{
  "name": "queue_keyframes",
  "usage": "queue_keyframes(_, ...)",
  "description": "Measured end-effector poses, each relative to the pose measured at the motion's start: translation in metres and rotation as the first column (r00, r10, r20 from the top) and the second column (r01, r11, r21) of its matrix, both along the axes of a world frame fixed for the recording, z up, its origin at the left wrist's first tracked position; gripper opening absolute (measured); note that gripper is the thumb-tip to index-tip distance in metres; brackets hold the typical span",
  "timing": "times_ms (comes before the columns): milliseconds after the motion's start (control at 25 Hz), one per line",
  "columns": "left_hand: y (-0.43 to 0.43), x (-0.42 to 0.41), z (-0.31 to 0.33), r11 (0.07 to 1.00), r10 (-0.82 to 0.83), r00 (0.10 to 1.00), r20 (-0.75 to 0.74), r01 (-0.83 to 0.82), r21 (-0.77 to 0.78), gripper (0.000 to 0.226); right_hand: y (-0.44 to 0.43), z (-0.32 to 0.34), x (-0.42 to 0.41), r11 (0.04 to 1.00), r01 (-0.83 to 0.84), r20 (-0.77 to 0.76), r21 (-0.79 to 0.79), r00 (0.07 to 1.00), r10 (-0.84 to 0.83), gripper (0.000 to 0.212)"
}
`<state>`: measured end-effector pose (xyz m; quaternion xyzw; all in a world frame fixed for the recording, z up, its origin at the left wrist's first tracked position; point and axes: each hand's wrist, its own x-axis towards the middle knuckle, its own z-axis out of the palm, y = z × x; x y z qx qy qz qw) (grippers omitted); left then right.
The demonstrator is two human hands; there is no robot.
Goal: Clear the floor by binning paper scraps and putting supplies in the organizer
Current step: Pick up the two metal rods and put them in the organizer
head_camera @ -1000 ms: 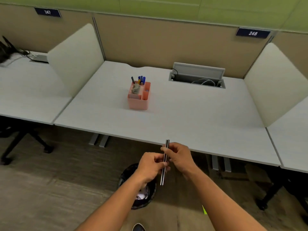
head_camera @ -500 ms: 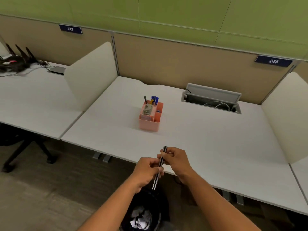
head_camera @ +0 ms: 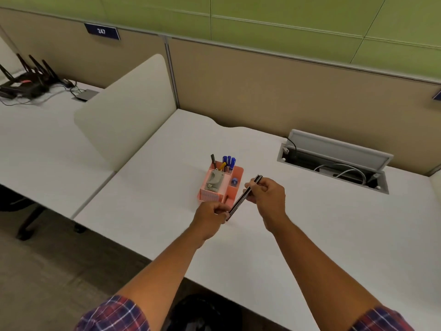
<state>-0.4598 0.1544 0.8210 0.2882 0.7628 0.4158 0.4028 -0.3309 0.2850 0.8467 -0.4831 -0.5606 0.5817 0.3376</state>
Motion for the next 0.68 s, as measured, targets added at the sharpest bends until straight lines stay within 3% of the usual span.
queue_keyframes(320, 0.033, -0.034, -0.023, 0.982, 0.187, 0.982, -0.020, -0.187, -0.024, 0.024, 0.061, -0.033, -0.039, 0.995, 0.092, 0.121, 0.033, 0.988, -0.095, 0.007)
queue_keyframes(480, 0.029, -0.039, -0.032, 0.974, 0.210, 0.976, -0.051, -0.214, -0.078, 0.026, 0.055, -0.058, -0.049, 1.000, 0.018, 0.246, 0.005, 0.969, -0.019, 0.016)
queue_keyframes(680, 0.026, -0.042, -0.035, 0.968, 0.214, 0.973, -0.089, -0.224, -0.117, 0.027, 0.047, -0.086, -0.053, 0.989, -0.125, 0.369, -0.072, 0.918, 0.143, 0.013)
